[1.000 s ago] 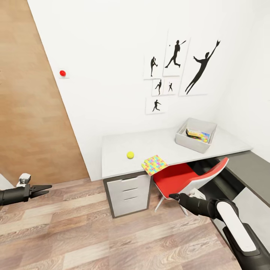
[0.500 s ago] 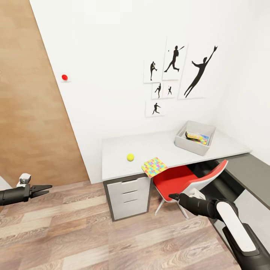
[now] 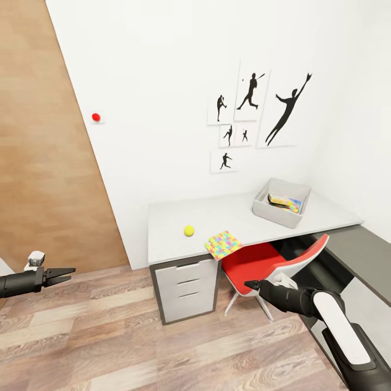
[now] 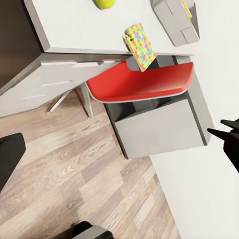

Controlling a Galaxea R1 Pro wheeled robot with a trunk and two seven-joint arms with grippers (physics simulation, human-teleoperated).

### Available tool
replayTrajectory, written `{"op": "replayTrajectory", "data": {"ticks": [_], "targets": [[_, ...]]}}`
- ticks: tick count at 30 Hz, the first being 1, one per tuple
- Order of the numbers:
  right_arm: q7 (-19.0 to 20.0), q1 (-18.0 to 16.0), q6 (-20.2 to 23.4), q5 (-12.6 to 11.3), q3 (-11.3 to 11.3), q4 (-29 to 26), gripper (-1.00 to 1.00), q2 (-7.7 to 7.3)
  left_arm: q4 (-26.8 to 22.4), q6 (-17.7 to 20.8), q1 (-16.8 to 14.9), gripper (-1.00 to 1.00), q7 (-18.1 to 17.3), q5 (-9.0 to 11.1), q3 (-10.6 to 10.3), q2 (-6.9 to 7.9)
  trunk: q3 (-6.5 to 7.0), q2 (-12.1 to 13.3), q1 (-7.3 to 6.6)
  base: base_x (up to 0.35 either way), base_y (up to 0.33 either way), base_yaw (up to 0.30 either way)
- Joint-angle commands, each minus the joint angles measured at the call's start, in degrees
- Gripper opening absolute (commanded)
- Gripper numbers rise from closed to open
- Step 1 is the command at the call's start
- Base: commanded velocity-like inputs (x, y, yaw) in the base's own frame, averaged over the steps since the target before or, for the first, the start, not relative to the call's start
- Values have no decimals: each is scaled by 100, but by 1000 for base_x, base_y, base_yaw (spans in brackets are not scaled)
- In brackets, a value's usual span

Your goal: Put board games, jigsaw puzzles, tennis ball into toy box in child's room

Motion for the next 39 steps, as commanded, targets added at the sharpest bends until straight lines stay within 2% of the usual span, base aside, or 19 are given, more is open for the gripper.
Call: {"op": "replayTrajectory", "data": {"ticks": [1, 32, 37, 39], "targets": [[-60, -6, 3, -56, 8, -6, 100, -4, 0, 60, -5, 100, -16, 8, -1, 1, -9, -12, 4, 0, 0, 10], [-40, -6, 9, -73, -11, -44, 100, -8, 0, 58, -5, 100, -19, 9, 2, 1, -2, -12, 4, 0, 0, 1], [60, -6, 24, -91, 0, -172, 100, -7, 0, 56, -5, 100, -20, 9, -4, 1, -2, -12, 4, 0, 0, 0], [224, -6, 39, -101, -4, -314, 100, -10, 0, 55, -5, 100, -18, 10, -6, 1, -2, -12, 4, 0, -10, 0]]}}
